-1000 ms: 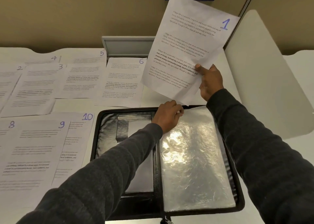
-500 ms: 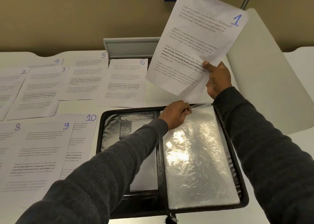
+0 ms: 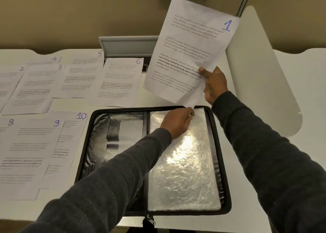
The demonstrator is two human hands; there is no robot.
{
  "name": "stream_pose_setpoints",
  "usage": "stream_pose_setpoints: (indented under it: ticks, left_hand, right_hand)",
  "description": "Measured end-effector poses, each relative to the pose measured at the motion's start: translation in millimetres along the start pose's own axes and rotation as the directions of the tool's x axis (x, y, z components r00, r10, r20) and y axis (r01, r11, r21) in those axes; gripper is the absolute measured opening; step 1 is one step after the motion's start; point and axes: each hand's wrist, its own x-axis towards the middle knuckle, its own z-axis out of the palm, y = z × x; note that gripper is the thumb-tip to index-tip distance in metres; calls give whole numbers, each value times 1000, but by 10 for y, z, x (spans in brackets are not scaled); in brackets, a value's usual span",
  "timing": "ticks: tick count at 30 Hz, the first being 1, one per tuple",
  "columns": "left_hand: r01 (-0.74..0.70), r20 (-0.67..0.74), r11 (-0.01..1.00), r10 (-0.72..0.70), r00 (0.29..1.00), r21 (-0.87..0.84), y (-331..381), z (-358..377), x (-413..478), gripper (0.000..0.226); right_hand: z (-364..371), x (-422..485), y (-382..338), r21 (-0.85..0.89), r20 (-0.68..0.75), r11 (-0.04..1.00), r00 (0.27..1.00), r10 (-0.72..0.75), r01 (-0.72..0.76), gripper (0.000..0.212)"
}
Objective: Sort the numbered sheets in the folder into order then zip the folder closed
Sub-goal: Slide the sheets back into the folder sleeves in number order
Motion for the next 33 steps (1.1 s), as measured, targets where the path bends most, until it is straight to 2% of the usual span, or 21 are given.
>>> stream_pose_setpoints:
  ticks: [4, 11, 16, 19, 22, 25, 29, 33]
  left_hand:
    - [16, -146, 997, -4, 989, 78, 55, 45, 9, 10]
    - [44, -203, 994, -22, 979, 101, 32, 75, 85, 10]
    - [68, -189, 985, -38, 981, 156, -37, 43, 129, 14]
    - [73, -109, 980, -54, 993, 184, -105, -25, 125, 23]
    - [55, 21, 959, -63, 998, 278, -244, -138, 75, 30]
    - [74, 109, 924, -123, 986, 374, -420, -267, 3, 20]
    - [139, 59, 902, -178, 982, 409, -611, -359, -80, 7]
    - [217, -59, 908, -210, 976, 359, -654, -362, -89, 7]
  right_hand:
    - [-67, 9, 109, -52, -19, 999, 1000, 12, -13, 18]
    - [-168, 11, 267, -140, 9, 989, 999, 45, -43, 18]
    - [-261, 76, 253, -308, 44, 951, 999, 1, 12, 24]
    - [-331, 136, 218, -375, 80, 927, 996, 25, 7, 26]
    - [-417, 163, 190, -321, 103, 944, 988, 114, -75, 28]
    - [-503, 183, 182, -264, 137, 953, 973, 187, -146, 31]
    - [-555, 227, 188, -275, 175, 943, 955, 238, -185, 27]
    - [-546, 294, 183, -355, 224, 917, 936, 271, -181, 39]
